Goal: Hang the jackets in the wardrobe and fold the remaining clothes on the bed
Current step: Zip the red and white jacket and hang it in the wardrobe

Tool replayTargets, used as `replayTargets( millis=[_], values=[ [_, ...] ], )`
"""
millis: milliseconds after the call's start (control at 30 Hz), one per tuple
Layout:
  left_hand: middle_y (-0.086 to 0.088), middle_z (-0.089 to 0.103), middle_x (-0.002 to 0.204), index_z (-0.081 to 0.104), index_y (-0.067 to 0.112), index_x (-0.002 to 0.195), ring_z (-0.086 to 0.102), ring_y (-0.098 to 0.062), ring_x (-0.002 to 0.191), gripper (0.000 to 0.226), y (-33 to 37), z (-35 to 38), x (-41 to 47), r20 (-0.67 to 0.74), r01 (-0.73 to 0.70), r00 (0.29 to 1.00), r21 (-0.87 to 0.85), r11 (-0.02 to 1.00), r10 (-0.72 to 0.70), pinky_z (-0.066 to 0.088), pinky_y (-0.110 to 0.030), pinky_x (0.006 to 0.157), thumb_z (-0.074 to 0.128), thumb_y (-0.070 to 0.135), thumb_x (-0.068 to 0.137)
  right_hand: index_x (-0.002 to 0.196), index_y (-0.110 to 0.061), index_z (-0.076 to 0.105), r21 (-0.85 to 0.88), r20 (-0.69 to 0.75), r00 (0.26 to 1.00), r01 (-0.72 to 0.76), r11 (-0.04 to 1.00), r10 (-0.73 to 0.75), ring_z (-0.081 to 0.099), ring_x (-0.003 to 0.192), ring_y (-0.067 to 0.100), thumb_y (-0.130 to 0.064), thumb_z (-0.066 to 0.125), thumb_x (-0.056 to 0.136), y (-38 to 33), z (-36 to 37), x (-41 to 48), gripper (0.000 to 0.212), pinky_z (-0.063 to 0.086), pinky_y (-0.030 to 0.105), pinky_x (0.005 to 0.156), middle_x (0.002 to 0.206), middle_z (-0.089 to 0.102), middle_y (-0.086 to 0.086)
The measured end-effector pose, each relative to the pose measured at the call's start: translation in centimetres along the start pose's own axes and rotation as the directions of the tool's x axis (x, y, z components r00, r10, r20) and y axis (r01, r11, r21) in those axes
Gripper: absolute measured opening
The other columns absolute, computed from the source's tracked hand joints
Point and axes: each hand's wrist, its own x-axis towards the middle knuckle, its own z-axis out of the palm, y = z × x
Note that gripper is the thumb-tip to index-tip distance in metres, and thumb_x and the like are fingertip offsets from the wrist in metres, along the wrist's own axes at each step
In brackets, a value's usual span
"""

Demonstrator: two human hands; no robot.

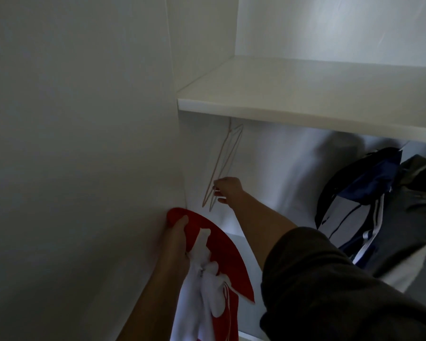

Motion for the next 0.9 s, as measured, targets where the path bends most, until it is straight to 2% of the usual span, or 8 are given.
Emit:
replayTargets(
  millis=[67, 100, 200, 300, 400, 533, 700, 900],
  values=[
    [-0.020, 0.064, 0.114, 0.058, 0.000, 0.122, 0.061, -0.033, 0.105, 0.039, -0.1, 0.0, 0.1, -0.009, 0.002, 1.000, 0.003, 1.000, -0.002, 0.049, -0.045, 0.092, 0.055, 0.027, 0.094, 0.079, -0.004, 0.056, 0.043, -0.001, 0.999, 0.040, 0.998, -0.040, 0.052, 0.059, 0.017, -0.007, 0.055, 0.094, 0.3, -0.1, -0.1, 0.015, 0.044, 0.028, 0.056, 0.072, 0.055, 0.009],
    [-0.020, 0.063, 0.115, 0.058, 0.000, 0.122, 0.060, -0.033, 0.106, 0.040, -0.1, 0.0, 0.2, -0.015, 0.004, 1.000, 0.001, 1.000, -0.004, 0.049, -0.044, 0.093, 0.055, 0.028, 0.094, 0.079, -0.004, 0.055, 0.070, -0.005, 0.998, 0.057, 0.996, -0.057, 0.051, 0.058, 0.018, -0.008, 0.054, 0.095, 0.5, -0.2, -0.2, 0.016, 0.045, 0.028, 0.055, 0.070, 0.054, 0.009],
    [-0.018, 0.065, 0.110, 0.061, 0.002, 0.115, 0.063, -0.030, 0.096, 0.034, -0.3, -0.1, 0.4, -0.002, 0.007, 1.000, -0.008, 1.000, -0.007, 0.051, -0.040, 0.080, 0.056, 0.028, 0.093, 0.082, -0.006, 0.054, 0.142, -0.057, 0.989, 0.141, 0.980, -0.134, 0.043, 0.051, 0.015, -0.013, 0.044, 0.100, 0.8, -0.8, -0.3, 0.022, 0.039, 0.023, 0.045, 0.064, 0.047, 0.007],
    [-0.015, 0.065, 0.101, 0.061, 0.004, 0.109, 0.062, -0.027, 0.087, 0.029, -0.5, -0.2, 0.8, 0.002, -0.001, 1.000, -0.008, 1.000, 0.001, 0.050, -0.036, 0.071, 0.056, 0.029, 0.093, 0.092, -0.006, 0.056, 0.157, -0.190, 0.963, 0.220, 0.963, -0.189, 0.037, 0.048, 0.012, -0.018, 0.036, 0.103, 0.6, -1.9, -0.5, 0.025, 0.028, 0.016, 0.035, 0.061, 0.044, 0.003],
    [-0.017, 0.064, 0.109, 0.059, 0.003, 0.118, 0.062, -0.031, 0.095, 0.035, -0.5, -0.2, 1.2, 0.008, -0.007, 1.000, 0.001, 1.000, 0.007, 0.051, -0.039, 0.078, 0.057, 0.028, 0.093, 0.093, -0.005, 0.056, 0.145, -0.233, 0.947, 0.258, 0.955, -0.220, 0.037, 0.049, 0.012, -0.017, 0.034, 0.102, 0.1, -3.4, -0.8, 0.026, 0.027, 0.015, 0.033, 0.062, 0.044, 0.004],
    [-0.019, 0.061, 0.122, 0.055, 0.002, 0.128, 0.059, -0.034, 0.110, 0.045, -0.8, -0.2, 1.5, 0.025, 0.000, 1.000, 0.004, 1.000, 0.000, 0.048, -0.046, 0.096, 0.057, 0.030, 0.093, 0.078, -0.012, 0.054, 0.134, -0.242, 0.941, 0.273, 0.953, -0.236, 0.037, 0.048, 0.013, -0.015, 0.036, 0.101, -0.5, -4.9, -1.4, 0.029, 0.028, 0.018, 0.037, 0.060, 0.044, 0.004],
    [-0.020, 0.060, 0.124, 0.054, 0.001, 0.129, 0.058, -0.034, 0.113, 0.048, -1.1, 0.4, 1.8, 0.046, 0.016, 0.999, 0.028, 0.999, -0.017, 0.047, -0.046, 0.098, 0.056, 0.033, 0.093, 0.078, -0.012, 0.054, 0.167, -0.288, 0.928, 0.290, 0.942, -0.235, 0.035, 0.043, 0.011, -0.013, 0.037, 0.100, -0.1, -6.9, -2.9, 0.029, 0.027, 0.018, 0.037, 0.056, 0.043, 0.002],
    [-0.017, 0.066, 0.105, 0.061, 0.003, 0.119, 0.064, -0.031, 0.094, 0.041, -2.5, 1.7, 1.0, 0.117, 0.053, 0.991, 0.067, 0.996, -0.060, 0.052, -0.036, 0.072, 0.058, 0.034, 0.092, 0.080, -0.011, 0.055, 0.163, -0.343, 0.914, 0.284, 0.945, -0.216, 0.033, 0.041, 0.010, -0.013, 0.037, 0.100, 1.5, -10.4, -5.5, 0.027, 0.027, 0.021, 0.039, 0.054, 0.040, 0.002]
  ],
)
